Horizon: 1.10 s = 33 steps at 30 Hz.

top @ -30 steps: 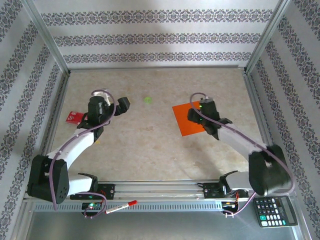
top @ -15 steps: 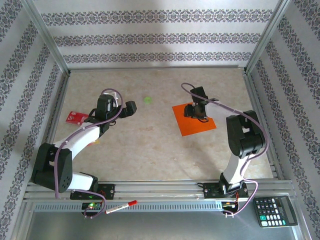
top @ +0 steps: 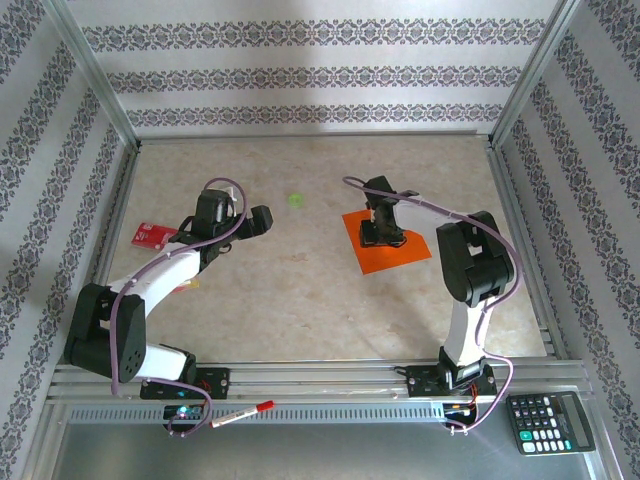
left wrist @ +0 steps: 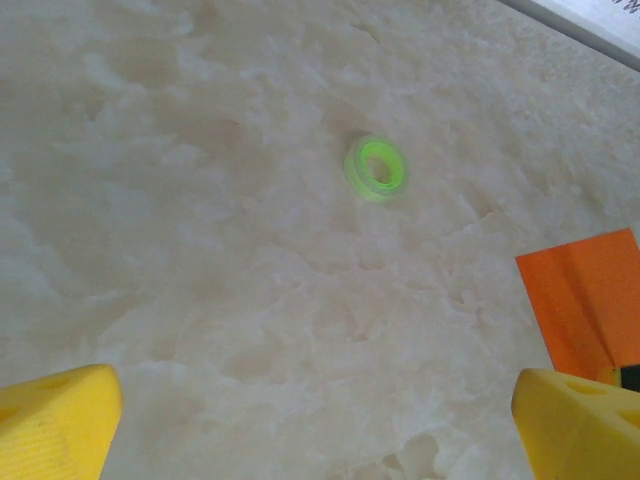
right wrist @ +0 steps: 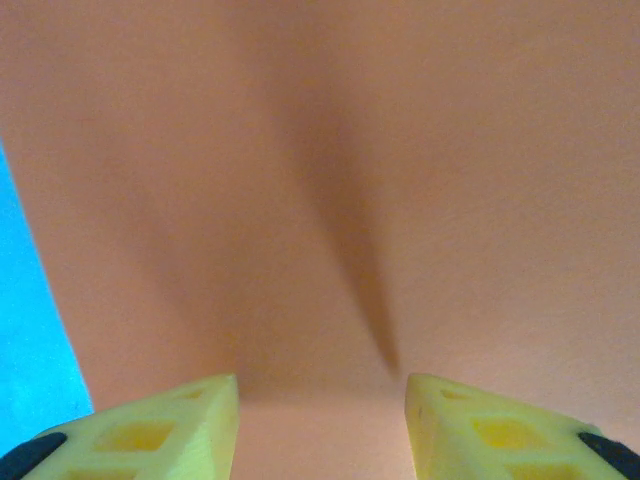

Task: Fold a paper plane with a square sheet of paper (pick it up from the middle)
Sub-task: Move the square sheet of paper to the center of the table.

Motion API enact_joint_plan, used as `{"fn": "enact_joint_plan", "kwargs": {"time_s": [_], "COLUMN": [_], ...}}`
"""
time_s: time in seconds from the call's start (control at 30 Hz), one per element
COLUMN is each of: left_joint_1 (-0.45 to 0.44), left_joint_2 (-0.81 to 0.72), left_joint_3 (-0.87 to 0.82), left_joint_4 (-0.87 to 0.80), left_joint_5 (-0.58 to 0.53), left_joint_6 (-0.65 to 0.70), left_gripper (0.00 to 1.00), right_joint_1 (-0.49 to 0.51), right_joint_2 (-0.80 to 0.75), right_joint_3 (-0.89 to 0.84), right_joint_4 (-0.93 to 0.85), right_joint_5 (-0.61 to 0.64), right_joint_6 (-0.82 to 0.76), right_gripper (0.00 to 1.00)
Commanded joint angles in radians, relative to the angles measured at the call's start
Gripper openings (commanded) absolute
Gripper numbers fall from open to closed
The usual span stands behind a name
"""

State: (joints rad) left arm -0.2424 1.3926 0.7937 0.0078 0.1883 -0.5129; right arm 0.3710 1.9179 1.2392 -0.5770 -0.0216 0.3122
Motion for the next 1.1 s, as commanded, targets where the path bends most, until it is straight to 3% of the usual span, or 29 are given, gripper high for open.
{"fn": "enact_joint_plan", "kwargs": {"time_s": [0.0, 0.33, 0.53, 0.63, 0.83, 0.93, 1.07], "left_joint_1": [-0.009, 0.004, 0.031, 0.031, -0.015, -0.119, -0.271], "left_joint_2": [-0.014, -0.071, -0.112, -0.136, -0.169, -0.145, -0.017], "left_joint_3": [0.021, 0.012, -0.006, -0.010, 0.032, 0.093, 0.211], "left_joint_4": [-0.042, -0.114, -0.162, -0.197, -0.333, -0.429, -0.550], "left_joint_5": [-0.034, -0.135, -0.133, -0.102, -0.005, -0.036, -0.060], "left_joint_6": [0.023, 0.028, 0.001, 0.003, 0.054, 0.127, 0.233], "left_gripper": [1.00, 1.00, 1.00, 1.00, 1.00, 1.00, 1.00], "right_joint_1": [0.030, 0.228, 0.362, 0.372, 0.265, 0.133, -0.062], "right_joint_2": [0.034, 0.073, 0.119, 0.107, -0.093, -0.230, -0.406], "right_joint_3": [0.020, 0.039, 0.129, 0.154, 0.058, -0.046, -0.159], "right_joint_4": [-0.080, -0.080, -0.067, -0.034, 0.066, 0.102, 0.125], "right_joint_5": [-0.073, -0.150, -0.252, -0.311, -0.411, -0.410, -0.336], "right_joint_6": [-0.022, 0.000, 0.026, 0.046, 0.077, 0.082, 0.041], "right_gripper": [0.45, 0.41, 0.40, 0.40, 0.45, 0.52, 0.69]}}
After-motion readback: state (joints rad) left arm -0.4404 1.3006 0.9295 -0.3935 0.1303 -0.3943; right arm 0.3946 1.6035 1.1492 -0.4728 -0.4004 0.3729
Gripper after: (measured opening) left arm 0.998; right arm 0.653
